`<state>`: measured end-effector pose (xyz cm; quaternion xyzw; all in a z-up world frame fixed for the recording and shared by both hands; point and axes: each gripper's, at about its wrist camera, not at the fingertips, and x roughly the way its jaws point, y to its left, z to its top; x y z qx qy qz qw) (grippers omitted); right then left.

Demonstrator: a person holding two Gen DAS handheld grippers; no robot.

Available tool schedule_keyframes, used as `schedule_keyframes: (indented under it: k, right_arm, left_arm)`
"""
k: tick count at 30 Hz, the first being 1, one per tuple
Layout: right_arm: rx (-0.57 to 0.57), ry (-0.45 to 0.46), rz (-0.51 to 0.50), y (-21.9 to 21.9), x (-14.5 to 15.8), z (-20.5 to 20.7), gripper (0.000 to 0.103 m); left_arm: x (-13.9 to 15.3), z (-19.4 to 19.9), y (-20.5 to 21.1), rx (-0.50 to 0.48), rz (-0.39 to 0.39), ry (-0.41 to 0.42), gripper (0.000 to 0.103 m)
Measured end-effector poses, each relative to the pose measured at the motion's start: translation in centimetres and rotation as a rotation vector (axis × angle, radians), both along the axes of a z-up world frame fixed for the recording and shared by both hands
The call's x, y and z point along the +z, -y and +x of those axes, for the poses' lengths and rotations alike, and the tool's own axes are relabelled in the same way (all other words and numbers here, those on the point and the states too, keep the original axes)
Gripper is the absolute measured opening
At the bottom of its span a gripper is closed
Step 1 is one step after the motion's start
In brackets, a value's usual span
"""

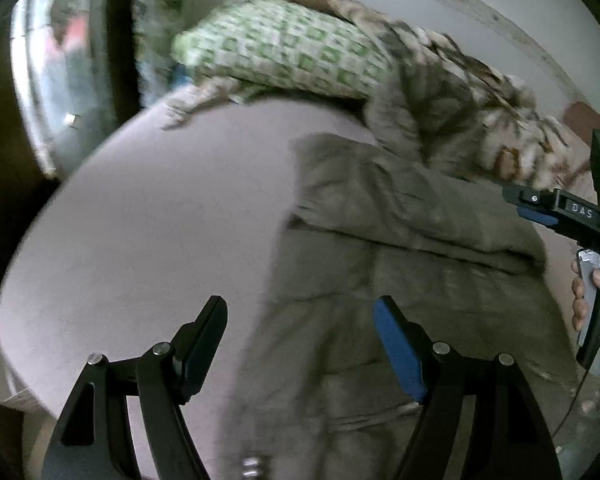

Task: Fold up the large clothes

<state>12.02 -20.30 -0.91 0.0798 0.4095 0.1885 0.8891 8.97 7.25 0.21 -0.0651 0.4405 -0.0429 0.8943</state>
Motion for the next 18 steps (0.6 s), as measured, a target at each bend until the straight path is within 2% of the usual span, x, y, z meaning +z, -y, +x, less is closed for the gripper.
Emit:
schedule_keyframes:
  k: [6, 9, 13, 16, 17, 18]
  right_arm:
    - [-0.194, -0.042, 0.004, 9.3, -0.7, -0.4, 0.081]
    - [-0.294, -0.085, 0.037, 14.0, -1.9, -0.3, 0.081]
    - [-0.419, -0.133, 0.08, 18.8, -3.8, 0.3, 0.081]
    - [-0.456, -0.148, 0.066, 20.5, -5.0, 1.0, 0.081]
    - [-0.46, -0.151, 0.065, 20.7, -5.4, 1.4, 0.081]
    - [-0.462, -0.151, 0.063, 20.9, -5.7, 1.7, 0.081]
  left_arm:
    - [-0.2, 5.3, 5.5, -0.106, 0.018, -0.015, 0.077]
    - [-0.7, 8.6, 7.9, -0.118, 0.029, -0.024, 0.077]
    - [-2.9, 13.6, 10.9, -0.108, 0.042, -0.102, 0.077]
    - [-5.3, 16.4, 12.7, -0.107, 0.054, -0.158, 0.075]
    - [-5.7, 16.7, 13.0, -0.111, 0.055, -0.156, 0.069]
    - [-6.2, 16.9, 13.5, -0.125, 0.047, -0.149, 0.046]
